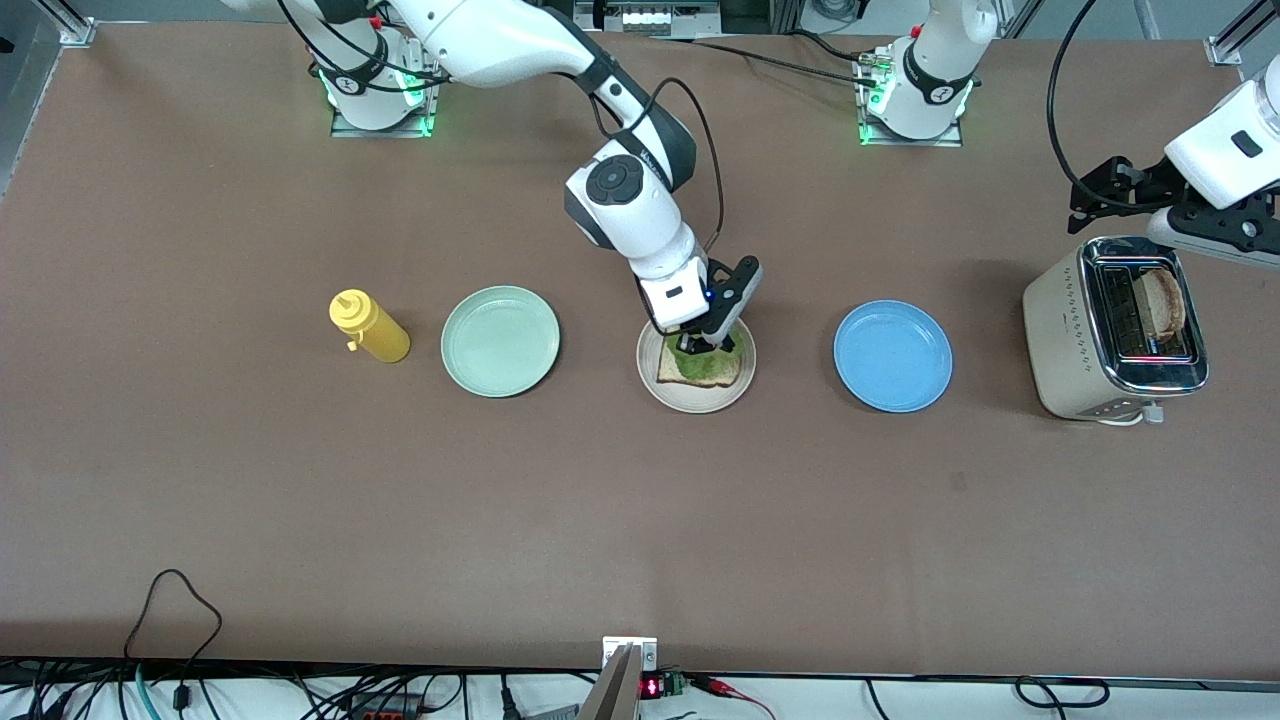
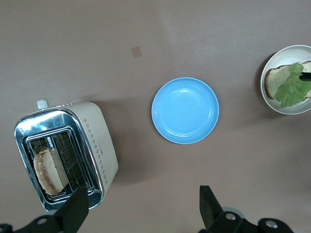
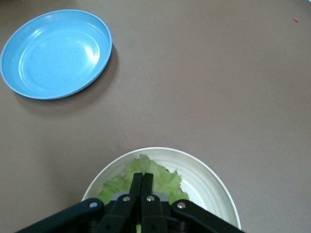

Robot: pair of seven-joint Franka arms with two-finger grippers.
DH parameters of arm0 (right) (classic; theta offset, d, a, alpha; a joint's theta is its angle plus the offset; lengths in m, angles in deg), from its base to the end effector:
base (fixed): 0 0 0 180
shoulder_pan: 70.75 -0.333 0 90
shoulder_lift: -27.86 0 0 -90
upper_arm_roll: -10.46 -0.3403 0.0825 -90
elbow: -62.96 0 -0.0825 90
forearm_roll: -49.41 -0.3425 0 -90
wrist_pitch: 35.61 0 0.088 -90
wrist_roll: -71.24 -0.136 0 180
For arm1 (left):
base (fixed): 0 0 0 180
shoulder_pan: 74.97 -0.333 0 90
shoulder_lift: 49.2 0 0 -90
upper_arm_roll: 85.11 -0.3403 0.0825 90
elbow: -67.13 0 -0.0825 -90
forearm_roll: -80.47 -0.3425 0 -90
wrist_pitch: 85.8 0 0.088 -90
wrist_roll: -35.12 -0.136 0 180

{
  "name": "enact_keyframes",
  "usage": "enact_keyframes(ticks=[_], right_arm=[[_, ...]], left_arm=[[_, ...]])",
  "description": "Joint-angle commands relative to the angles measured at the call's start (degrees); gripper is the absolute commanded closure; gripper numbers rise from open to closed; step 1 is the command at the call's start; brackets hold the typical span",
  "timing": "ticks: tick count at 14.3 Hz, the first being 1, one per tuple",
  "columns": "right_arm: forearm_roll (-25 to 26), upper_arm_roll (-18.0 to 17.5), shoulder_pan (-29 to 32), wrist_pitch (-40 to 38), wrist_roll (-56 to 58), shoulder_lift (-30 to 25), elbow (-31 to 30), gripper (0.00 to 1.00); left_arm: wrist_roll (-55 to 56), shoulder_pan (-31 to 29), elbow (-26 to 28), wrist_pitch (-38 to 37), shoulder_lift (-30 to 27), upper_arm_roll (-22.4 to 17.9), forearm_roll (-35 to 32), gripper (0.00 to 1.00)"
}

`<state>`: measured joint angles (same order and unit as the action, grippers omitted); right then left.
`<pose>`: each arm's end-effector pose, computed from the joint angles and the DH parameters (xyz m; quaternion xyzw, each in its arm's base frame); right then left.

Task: Make sandwich in beige plate with both arms
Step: 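Lower the lettuce onto the bread and open the right gripper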

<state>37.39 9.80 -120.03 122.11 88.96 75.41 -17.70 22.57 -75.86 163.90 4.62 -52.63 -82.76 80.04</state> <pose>0.5022 0.5838 0.2792 -0.8467 -0.4633 -0.2246 0.1343 0.4895 -0.0121 0.5997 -0.9922 0.1220 0.0259 0.0025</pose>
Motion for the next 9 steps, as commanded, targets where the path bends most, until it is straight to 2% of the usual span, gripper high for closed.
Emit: enact_keyframes(ticks=[1,5,9], right_arm=[[0.16,0.57,-0.3,0.4,-1.19,0.97,1.91,1.0],[0.15,0.57,-0.04,1.28,-1.46,0.88,1.91,1.0],[0.51,0.92,0.84,-4.44,-1.1,-1.32,2.0,1.0]], left_arm=[[0.43,0.02,-0.88,-1.12,-0.35,0.19,-1.15,0.0],[0.52,0.11,-0.88,-1.12,-0.26,0.19,-1.15,0.0],[0.43,0.11,-0.97,-1.12,-0.35,0.19,-1.15,0.0]])
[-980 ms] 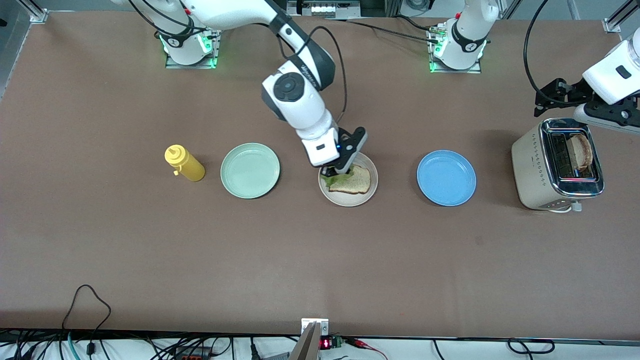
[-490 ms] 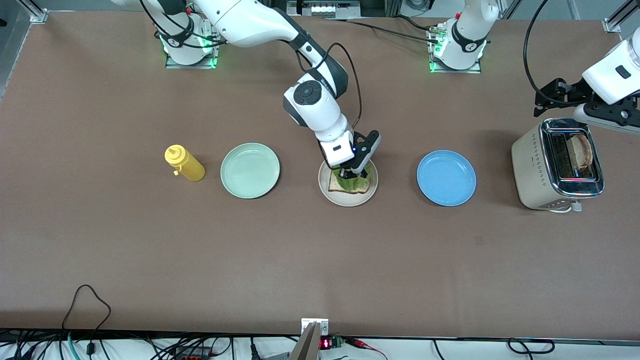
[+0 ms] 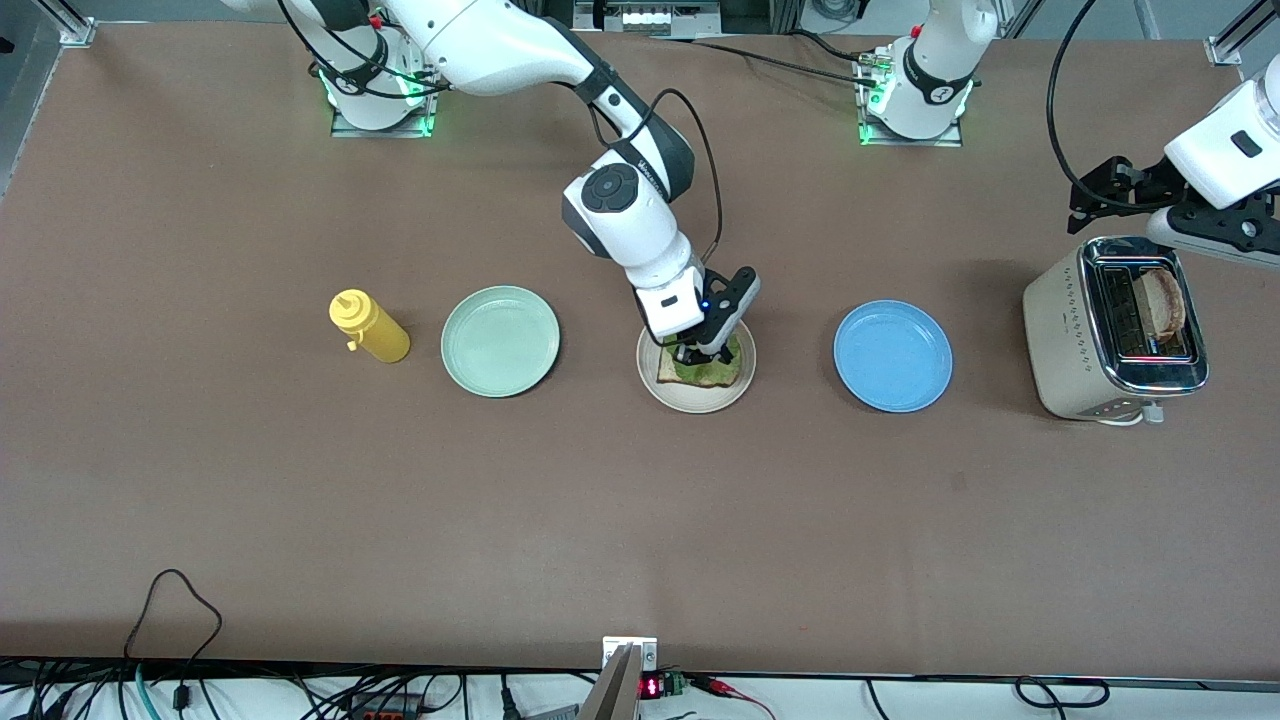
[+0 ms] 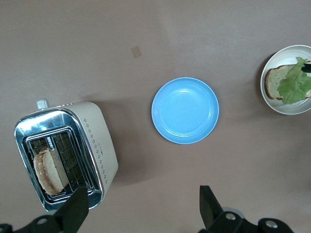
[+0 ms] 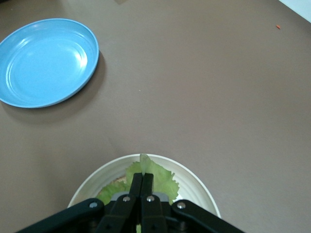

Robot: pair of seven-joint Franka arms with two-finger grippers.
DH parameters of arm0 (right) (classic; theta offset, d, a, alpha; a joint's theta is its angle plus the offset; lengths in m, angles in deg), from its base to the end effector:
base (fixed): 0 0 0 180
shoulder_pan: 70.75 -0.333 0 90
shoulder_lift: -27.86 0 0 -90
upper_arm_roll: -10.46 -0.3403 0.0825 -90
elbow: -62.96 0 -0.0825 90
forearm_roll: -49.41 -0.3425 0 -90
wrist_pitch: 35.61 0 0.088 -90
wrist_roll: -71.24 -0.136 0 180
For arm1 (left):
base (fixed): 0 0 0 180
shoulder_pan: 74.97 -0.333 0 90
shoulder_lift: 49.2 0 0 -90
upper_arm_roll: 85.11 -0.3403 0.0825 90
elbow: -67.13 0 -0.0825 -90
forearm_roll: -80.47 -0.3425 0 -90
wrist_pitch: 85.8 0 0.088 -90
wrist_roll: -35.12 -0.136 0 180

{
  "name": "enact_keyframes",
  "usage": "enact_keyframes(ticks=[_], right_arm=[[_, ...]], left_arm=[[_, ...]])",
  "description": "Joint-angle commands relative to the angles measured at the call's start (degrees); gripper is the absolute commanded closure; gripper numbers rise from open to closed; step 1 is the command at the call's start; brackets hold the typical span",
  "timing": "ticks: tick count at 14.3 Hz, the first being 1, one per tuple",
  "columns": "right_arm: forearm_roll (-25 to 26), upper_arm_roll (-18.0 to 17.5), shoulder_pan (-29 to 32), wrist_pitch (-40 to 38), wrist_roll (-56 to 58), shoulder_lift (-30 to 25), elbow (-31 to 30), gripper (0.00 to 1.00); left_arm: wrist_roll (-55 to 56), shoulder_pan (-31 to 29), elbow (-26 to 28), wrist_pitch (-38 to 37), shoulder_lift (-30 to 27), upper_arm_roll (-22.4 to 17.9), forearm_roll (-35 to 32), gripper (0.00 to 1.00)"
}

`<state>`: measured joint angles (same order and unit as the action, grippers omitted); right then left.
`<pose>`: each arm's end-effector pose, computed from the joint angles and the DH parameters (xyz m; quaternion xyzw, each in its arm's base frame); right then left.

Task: Make sandwich in beige plate with both arms
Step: 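Lower the lettuce onto the bread and open the right gripper, then withdraw the right gripper past the yellow bottle to its rest pose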

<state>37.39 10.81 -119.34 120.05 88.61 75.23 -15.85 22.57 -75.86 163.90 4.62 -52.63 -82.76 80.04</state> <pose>0.5187 0.5754 0.2917 -0.8518 -0.4542 -0.2270 0.1292 0.4895 -0.0121 0.5997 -0.9922 0.1220 0.0259 0.0025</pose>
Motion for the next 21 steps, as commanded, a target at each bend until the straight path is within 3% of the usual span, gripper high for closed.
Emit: enact_keyframes(ticks=[1,4,5,6,10,16,20,21], right_arm=[[0.68,-0.09,-0.19,-2.38,-0.67,-0.97,0.15,1.0],[3.23,-0.09,-0.19,-1.24,-1.02,0.08,0.15,0.97],[3.14,-0.09,-0.19,-0.54,-1.37,0.17,0.15,0.59],[3.23,-0.09,-0.1,0.68,-1.46,0.26,-0.03,0.01],[2.53,0.0,1.21,-2.0,-1.81,-0.7,0.06,0.0],[2.35,-1.23,11.22,-24.23,-2.16,-11.5,0.32,0.0],[6.91,-4.83,20.0,-37.5,-6.02,-17.66,0.32,0.0],[9.18,-7.1,23.42,-40.67,-6.55,-18.89,0.32,0.0]], left_arm=[[0.43,0.02,-0.97,-1.12,-0.35,0.19,-1.15,0.0],[0.52,0.1,-0.97,-1.12,-0.26,0.28,-1.15,0.0],[0.52,0.1,-0.97,-1.12,-0.26,0.19,-1.15,0.0],[0.43,0.1,-0.97,-1.12,-0.35,0.19,-1.06,0.0],[0.43,0.1,-0.97,-1.12,-0.35,0.19,-1.06,0.0],[0.52,0.1,-0.97,-1.12,-0.26,0.28,-1.06,0.0],[0.43,0.1,-0.97,-1.12,-0.26,0.19,-1.06,0.0],[0.43,0.02,-0.97,-1.12,-0.26,0.19,-0.98,0.0]])
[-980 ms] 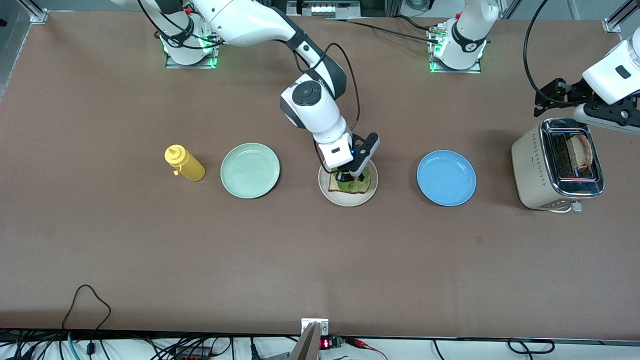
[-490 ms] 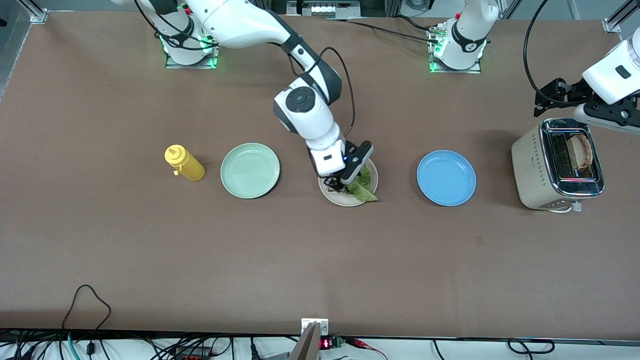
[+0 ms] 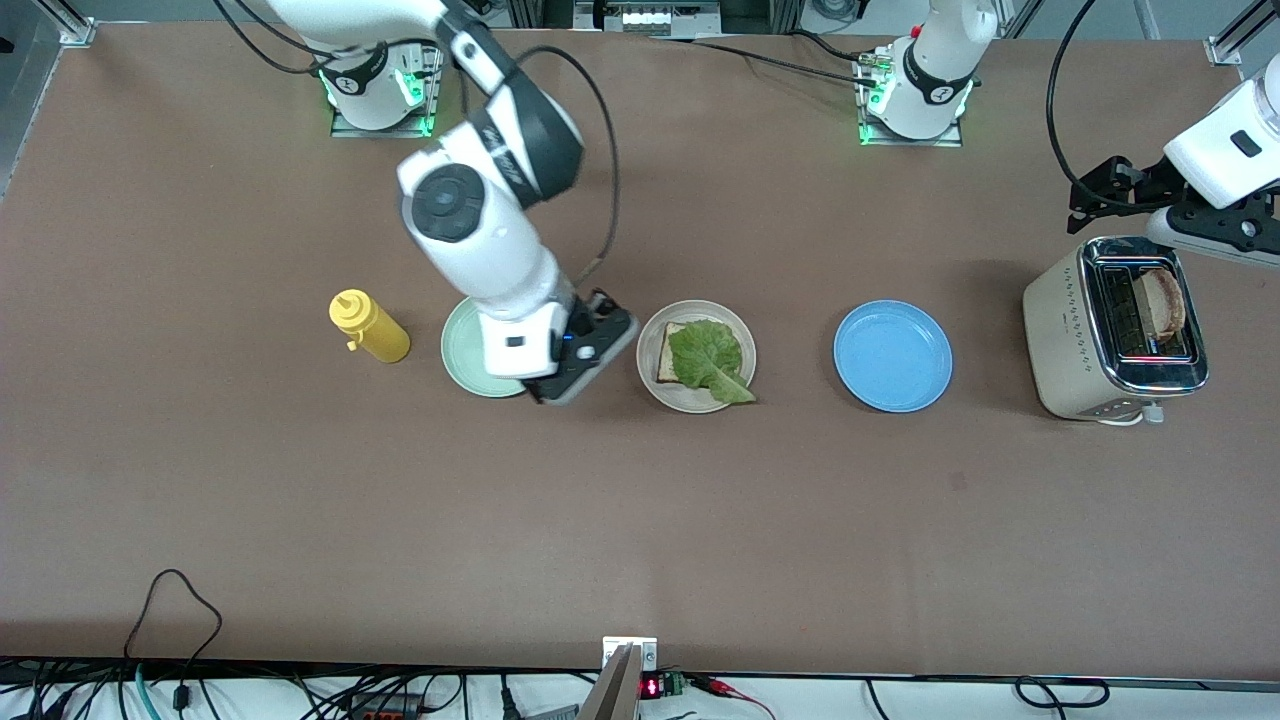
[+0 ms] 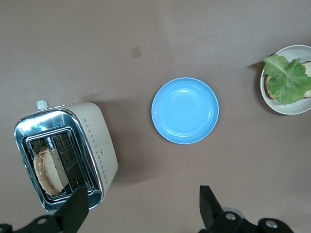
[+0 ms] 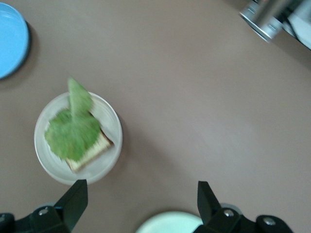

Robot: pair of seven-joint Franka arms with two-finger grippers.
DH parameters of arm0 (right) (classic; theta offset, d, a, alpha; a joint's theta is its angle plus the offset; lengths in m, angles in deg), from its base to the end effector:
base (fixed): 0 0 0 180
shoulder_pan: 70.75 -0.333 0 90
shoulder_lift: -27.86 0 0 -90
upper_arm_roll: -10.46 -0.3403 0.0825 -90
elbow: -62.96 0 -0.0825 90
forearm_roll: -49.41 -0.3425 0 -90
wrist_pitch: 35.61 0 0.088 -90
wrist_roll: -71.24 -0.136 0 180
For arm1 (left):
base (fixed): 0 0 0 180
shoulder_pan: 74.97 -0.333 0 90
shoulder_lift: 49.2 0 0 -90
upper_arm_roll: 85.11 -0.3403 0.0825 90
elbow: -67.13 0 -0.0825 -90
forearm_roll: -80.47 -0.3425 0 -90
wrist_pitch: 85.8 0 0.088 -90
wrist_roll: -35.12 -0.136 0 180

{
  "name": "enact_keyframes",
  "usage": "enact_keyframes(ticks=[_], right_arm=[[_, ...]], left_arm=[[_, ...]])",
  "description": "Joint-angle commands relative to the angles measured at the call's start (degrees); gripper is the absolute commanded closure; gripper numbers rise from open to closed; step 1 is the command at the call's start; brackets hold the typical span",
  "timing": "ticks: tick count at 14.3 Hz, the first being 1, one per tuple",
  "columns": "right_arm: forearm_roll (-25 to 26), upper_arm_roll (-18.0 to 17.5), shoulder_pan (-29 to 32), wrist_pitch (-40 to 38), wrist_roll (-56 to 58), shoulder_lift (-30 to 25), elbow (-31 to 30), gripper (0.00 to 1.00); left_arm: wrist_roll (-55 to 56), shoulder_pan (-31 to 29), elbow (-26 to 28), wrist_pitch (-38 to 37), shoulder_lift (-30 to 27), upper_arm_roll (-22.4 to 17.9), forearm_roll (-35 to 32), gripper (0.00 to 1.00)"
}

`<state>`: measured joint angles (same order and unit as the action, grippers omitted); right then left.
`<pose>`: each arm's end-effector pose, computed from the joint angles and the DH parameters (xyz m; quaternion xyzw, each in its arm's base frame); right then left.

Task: Make sandwich in beige plate with both arms
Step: 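Withdraw the right gripper past the yellow bottle to its rest pose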

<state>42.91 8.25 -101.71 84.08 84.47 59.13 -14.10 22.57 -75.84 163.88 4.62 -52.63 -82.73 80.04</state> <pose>0.5942 0.3912 0.4365 -0.9231 -0.3665 -0.0868 0.0777 0.4896 -0.0125 0.5999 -0.9921 0.1224 0.0257 0.0025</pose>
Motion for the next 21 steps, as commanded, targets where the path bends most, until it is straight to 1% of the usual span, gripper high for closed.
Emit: enact_keyframes(ticks=[1,3,5,7,9,10,11,14,15,17,18,20,21], right_arm=[[6.21,-6.91,8.95,-7.6,-2.93,-3.58,-1.42,0.0],[10.53,-12.0,14.41,-12.27,-5.82,-5.6,-1.42,0.0],[11.68,-15.35,20.47,-15.52,-11.62,-8.23,-1.69,0.0],[11.69,-15.9,24.44,-19.04,-13.91,-10.08,-1.69,0.0],[10.81,-15.46,27.6,-23.07,-19.69,-12.28,-1.69,0.0],[10.81,-15.37,29.1,-25.19,-24.25,-13.25,-1.78,0.0],[10.89,-14.85,29.72,-26.08,-26.73,-14.56,-1.86,0.0],[11.07,-11.86,30.43,-29.24,-27.11,-17.64,-1.95,0.0],[10.64,-10.63,30.61,-29.77,-26.94,-18.69,-2.21,0.0],[9.58,-7.12,30.26,-29.87,-25.8,-21.24,-3.53,0.0],[9.06,-4.76,29.65,-29.95,-23.44,-22.56,-4.4,0.0],[7.13,2.26,26.06,-30.3,-19.3,-24.06,-4.85,0.0],[6.77,4.12,25.08,-31.35,-18.5,-24.76,-5.11,0.0]], left_arm=[[0.34,0.0,-0.95,-1.12,-0.26,0.17,-0.98,0.0],[0.43,0.0,-0.95,-1.12,-0.26,0.08,-0.98,0.0],[0.43,0.0,-0.95,-1.12,-0.26,0.08,-0.98,0.0],[0.51,-0.09,-0.95,-0.51,0.17,-0.44,-0.8,0.0],[0.17,-0.35,-1.82,-0.68,2.71,-0.8,-1.32,0.0],[-0.01,-2.01,-4.09,-1.11,5.77,-0.88,-1.94,0.0],[-0.01,-3.94,-4.9,-1.55,6.85,-0.71,-2.2,0.0],[-0.19,-7.46,-5.08,-1.65,8.61,-0.71,-2.12,0.0],[0.16,-7.65,-5.08,-1.73,8.79,-0.8,-2.21,0.0],[0.52,-8.18,-5.26,-1.91,10.1,-0.8,-2.12,0.0],[0.43,-8.27,-5.26,-1.82,11.85,-0.8,-2.12,0.0],[-0.44,-9.75,-6.74,-1.91,14.06,-0.8,-2.38,0.0],[-1.84,-11.24,-6.58,-1.74,14.76,-0.8,-2.99,0.0]])
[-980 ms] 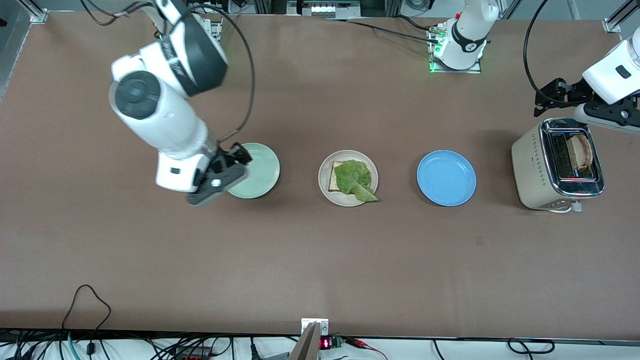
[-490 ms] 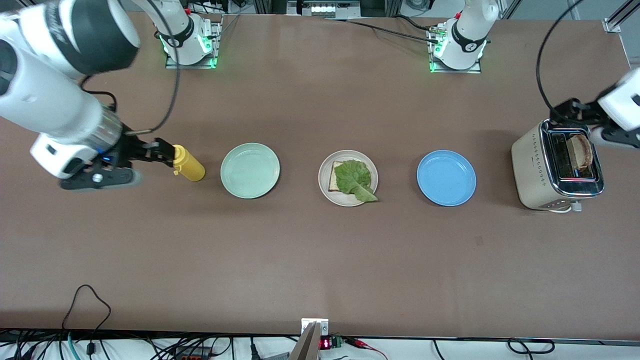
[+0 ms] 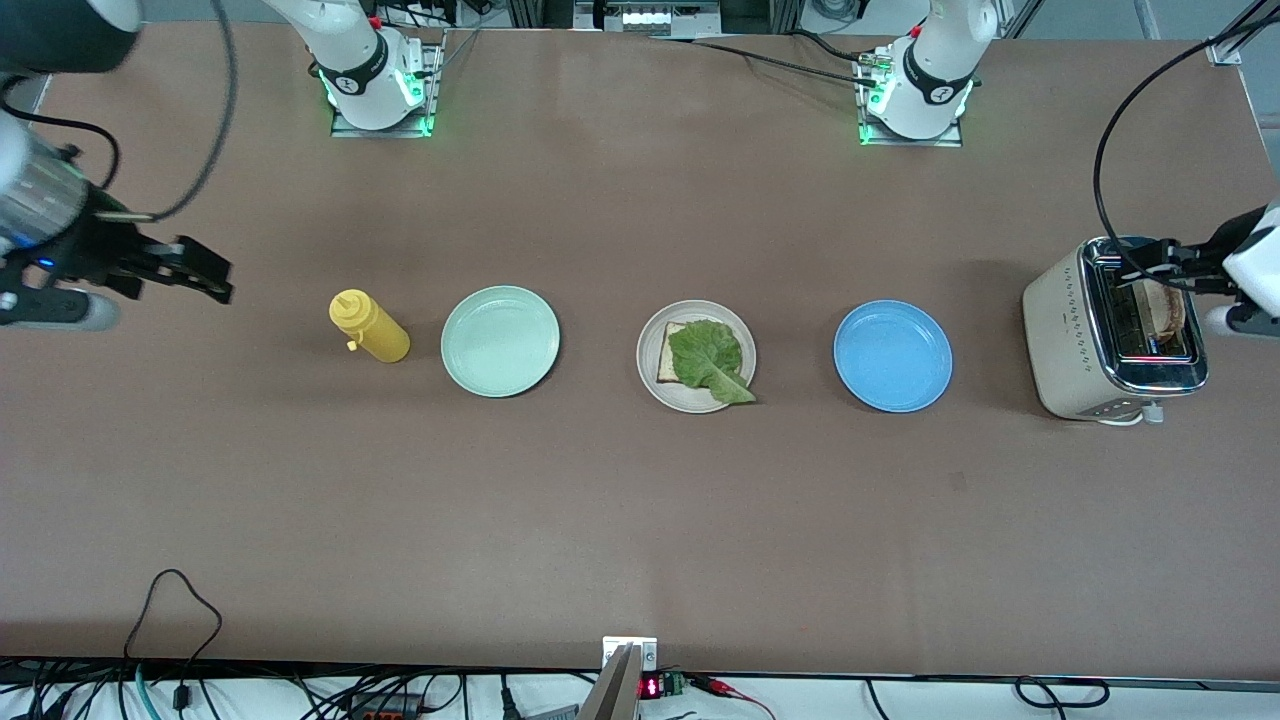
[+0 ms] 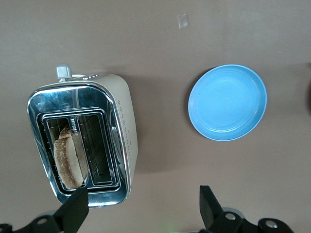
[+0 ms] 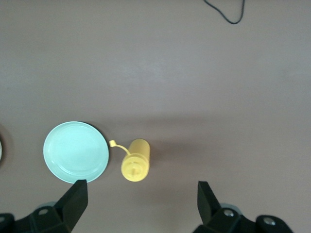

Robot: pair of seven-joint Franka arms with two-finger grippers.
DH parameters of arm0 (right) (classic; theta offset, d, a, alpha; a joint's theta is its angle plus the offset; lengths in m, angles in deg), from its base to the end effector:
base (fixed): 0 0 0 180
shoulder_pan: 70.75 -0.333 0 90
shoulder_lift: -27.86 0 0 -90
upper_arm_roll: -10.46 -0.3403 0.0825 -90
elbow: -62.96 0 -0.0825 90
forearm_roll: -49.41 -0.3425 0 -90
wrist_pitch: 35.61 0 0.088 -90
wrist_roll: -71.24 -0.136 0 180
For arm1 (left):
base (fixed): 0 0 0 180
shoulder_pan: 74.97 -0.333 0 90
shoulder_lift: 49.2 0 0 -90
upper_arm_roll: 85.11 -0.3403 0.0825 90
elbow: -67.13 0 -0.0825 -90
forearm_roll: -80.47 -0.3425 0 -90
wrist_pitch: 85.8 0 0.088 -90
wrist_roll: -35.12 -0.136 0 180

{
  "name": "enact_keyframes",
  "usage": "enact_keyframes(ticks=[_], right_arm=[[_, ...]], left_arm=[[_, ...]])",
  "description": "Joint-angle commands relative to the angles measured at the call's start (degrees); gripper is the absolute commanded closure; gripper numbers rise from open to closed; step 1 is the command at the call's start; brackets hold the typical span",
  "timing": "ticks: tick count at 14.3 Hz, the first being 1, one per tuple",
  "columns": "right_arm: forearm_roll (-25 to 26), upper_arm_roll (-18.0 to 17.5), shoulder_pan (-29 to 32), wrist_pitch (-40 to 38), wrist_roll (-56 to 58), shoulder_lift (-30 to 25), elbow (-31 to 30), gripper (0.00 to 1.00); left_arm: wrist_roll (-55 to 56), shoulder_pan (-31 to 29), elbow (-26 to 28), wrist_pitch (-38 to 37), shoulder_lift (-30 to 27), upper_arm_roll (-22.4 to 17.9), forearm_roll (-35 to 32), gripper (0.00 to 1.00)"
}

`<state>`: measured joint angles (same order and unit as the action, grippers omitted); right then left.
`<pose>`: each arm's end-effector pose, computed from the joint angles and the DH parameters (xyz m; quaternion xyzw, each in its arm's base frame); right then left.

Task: Make sandwich in beige plate with both arms
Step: 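Withdraw the right gripper past the yellow bottle to its rest pose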

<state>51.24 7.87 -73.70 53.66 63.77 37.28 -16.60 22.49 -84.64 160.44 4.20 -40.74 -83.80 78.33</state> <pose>0.5647 0.0480 0.6084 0.9998 -0.0174 0.0040 0.0119 0.5356 0.0846 0.5174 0.9938 -0.0390 -0.1039 0.0021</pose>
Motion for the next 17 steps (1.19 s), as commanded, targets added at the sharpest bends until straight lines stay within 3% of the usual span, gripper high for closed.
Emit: enact_keyframes(ticks=[1,4,7,9,13,17], right_arm=[[-1.57,4.69,-2.85,-1.19,2.02,-4.57,-3.65,0.0],[-0.95,4.26,-2.59,0.99,-0.34,-7.48,-8.4,0.0],[-0.95,3.64,-2.5,2.93,-2.2,-9.94,-11.91,0.0],[-0.95,1.28,-0.58,3.9,-2.2,-11.26,-13.68,0.0],[-0.69,1.18,-0.83,3.38,-2.02,-11.44,-13.42,0.0],[-1.13,1.27,-0.83,3.02,-2.29,-11.44,-13.33,0.0]], left_arm=[[-3.6,-3.41,-2.7,-1.14,3.75,0.27,-1.64,0.0],[-3.8,-5.26,-0.08,2.88,5.17,0.18,-6.55,0.0],[-3.89,-7.99,4.05,7.37,4.99,0.27,-6.92,0.0],[-4.15,-9.57,8.35,13.33,4.82,0.18,-7.18,0.0],[-4.24,-10.97,15.83,22.91,3.32,0.27,-9.9,0.0],[-4.24,-12.56,20.67,26.37,2.27,0.27,-9.91,0.0]])
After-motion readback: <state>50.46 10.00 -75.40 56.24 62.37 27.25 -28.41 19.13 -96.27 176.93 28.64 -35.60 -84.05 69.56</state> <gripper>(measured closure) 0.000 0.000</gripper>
